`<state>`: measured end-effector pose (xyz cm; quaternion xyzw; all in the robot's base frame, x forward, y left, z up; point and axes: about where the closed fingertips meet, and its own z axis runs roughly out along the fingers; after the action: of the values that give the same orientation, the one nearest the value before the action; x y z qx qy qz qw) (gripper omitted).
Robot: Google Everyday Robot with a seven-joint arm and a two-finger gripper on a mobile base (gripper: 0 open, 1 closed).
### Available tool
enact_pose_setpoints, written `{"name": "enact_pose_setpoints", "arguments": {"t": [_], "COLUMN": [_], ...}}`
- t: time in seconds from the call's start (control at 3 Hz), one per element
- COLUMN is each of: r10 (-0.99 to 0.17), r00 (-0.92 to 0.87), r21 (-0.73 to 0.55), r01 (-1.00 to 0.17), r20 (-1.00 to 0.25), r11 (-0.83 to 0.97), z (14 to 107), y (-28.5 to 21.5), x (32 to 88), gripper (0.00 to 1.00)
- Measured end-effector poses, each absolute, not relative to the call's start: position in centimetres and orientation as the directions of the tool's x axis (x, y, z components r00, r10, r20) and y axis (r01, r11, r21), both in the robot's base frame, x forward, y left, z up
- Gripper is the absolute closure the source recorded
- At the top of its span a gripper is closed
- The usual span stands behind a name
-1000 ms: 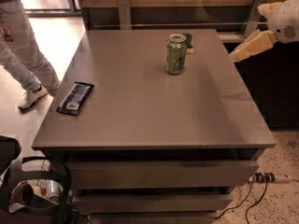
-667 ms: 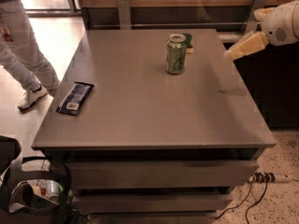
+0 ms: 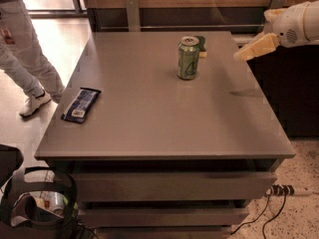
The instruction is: Move sponge near rxbar blueberry
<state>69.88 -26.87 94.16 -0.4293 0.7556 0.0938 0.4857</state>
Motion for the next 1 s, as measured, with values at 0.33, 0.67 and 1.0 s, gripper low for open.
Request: {"name": "enact_pose_setpoints", "arguments": {"t": [0.33,0.67,1.0], "r10": [-0.527,-0.502,-0.479], "r00": [-0.126,-0.106,-0.119], "r21": [-0.259,-0.246,-0.226], "r01": [-0.761,-0.774,-0.766], "r20": [-0.84,-0.858,-0.87], "r11": [0.595,0.584,0.602], "z": [93.0,91.5,89.9], "y": [-26.0,-25.1,-24.0], "x": [72.9,75.3,77.5], "gripper": [0.0,0.0,0.0]}}
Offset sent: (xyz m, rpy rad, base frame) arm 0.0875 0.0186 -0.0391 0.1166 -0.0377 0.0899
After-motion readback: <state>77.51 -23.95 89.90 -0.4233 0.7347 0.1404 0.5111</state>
